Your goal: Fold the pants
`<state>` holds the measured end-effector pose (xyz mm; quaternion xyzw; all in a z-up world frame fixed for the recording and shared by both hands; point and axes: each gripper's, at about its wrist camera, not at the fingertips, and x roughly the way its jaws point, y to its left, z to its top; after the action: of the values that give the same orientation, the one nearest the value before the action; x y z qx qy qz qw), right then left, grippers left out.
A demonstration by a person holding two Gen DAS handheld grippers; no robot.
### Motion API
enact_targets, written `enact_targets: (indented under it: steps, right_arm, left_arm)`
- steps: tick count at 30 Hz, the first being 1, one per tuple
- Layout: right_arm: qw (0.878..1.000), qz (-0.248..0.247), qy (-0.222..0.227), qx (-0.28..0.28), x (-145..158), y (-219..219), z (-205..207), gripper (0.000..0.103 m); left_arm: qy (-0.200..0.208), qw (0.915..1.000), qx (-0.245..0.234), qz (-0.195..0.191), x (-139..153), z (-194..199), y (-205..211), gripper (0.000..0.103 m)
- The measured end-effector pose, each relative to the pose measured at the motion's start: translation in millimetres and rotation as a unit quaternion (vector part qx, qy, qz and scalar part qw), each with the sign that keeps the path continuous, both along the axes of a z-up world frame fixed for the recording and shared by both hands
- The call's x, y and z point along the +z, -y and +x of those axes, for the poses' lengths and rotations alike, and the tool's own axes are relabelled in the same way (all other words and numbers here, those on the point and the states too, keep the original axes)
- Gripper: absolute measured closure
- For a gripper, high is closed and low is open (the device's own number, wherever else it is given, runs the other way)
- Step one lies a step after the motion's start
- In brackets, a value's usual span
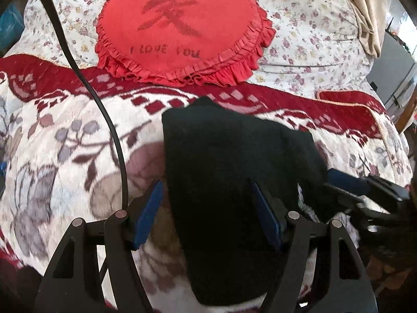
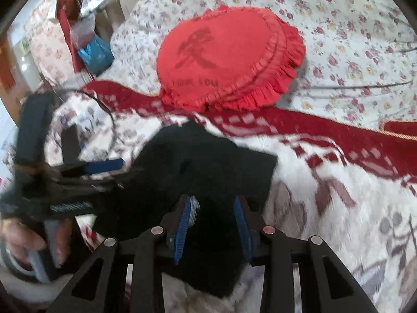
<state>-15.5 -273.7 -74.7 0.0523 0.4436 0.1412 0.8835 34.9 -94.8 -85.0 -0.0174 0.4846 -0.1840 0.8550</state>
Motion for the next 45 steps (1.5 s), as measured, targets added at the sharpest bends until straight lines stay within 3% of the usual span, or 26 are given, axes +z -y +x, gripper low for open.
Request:
enact_targets:
  steps: [3, 7, 9, 12, 14, 18, 19, 21, 23, 24, 26, 29, 37, 41, 43, 45]
  right_arm:
    - [1.000, -0.005, -0.018, -0.004, -21, 1, -8, 0.068]
    - [1.000, 0.003, -0.018, -0.015, -29, 6, -10, 0.065]
    - [0.999, 0.027, -0.017, -0.019, -21, 14, -11, 0.063]
    - [0.997, 0.062, -0.008, -0.047, -17, 31, -11, 0.046]
    - [0.994, 0.091, -0.016, -0.056, -23, 40, -6, 0.045]
    - [0.986, 0.153, -0.054, -0.046, -50, 44, 13, 0.045]
    - [0.983, 0.168, -0.058, -0.039, -54, 43, 17, 0.041]
    - [0.982, 0.177, -0.047, -0.038, -58, 40, 21, 0.040]
    - [0.982, 0.181, -0.037, -0.037, -58, 40, 24, 0.052]
    - [0.981, 0.187, -0.035, -0.040, -57, 41, 25, 0.071]
    - [0.977, 0.208, -0.027, -0.039, -49, 43, 26, 0.074]
    - [0.981, 0.194, -0.006, -0.022, -30, 33, 28, 0.076]
    - [0.976, 0.214, 0.024, -0.019, -2, 23, 74, 0.076]
    - [0.981, 0.194, 0.005, -0.032, -22, 18, 104, 0.076]
    - [0.987, 0.149, -0.027, -0.046, -41, 14, 117, 0.069]
    - [0.989, 0.132, -0.047, -0.053, -53, 15, 119, 0.065]
  left_arm:
    - [-0.011, 0.9999, -0.004, 0.000, -13, -11, 2, 0.033]
    - [-0.033, 0.9988, 0.009, -0.035, -25, -9, -4, 0.026]
    - [-0.049, 0.9975, 0.010, -0.050, -20, -6, -11, 0.026]
    - [-0.038, 0.9971, 0.018, -0.063, -11, -4, -21, 0.026]
    - [-0.041, 0.9958, 0.022, -0.079, -10, 0, -28, 0.026]
    - [-0.082, 0.9913, 0.019, -0.101, -27, 14, -27, 0.026]
    - [-0.087, 0.9901, 0.020, -0.109, -30, 17, -27, 0.026]
    - [-0.094, 0.9868, 0.025, -0.130, -37, 23, -26, 0.024]
    - [-0.086, 0.9869, 0.026, -0.134, -37, 25, -23, 0.023]
    - [-0.081, 0.9876, 0.022, -0.133, -35, 26, -20, 0.025]
    - [-0.077, 0.9880, 0.011, -0.133, -29, 26, -16, 0.039]
    - [-0.063, 0.9896, -0.008, -0.129, -14, 28, -16, 0.057]
    - [-0.013, 0.9937, -0.003, -0.111, 27, 74, -33, 0.057]
    - [-0.036, 0.9956, 0.014, -0.085, 3, 101, -37, 0.057]
    - [-0.050, 0.9962, 0.024, -0.067, -16, 109, -39, 0.057]
    - [-0.058, 0.9947, 0.028, -0.080, -24, 110, -45, 0.047]
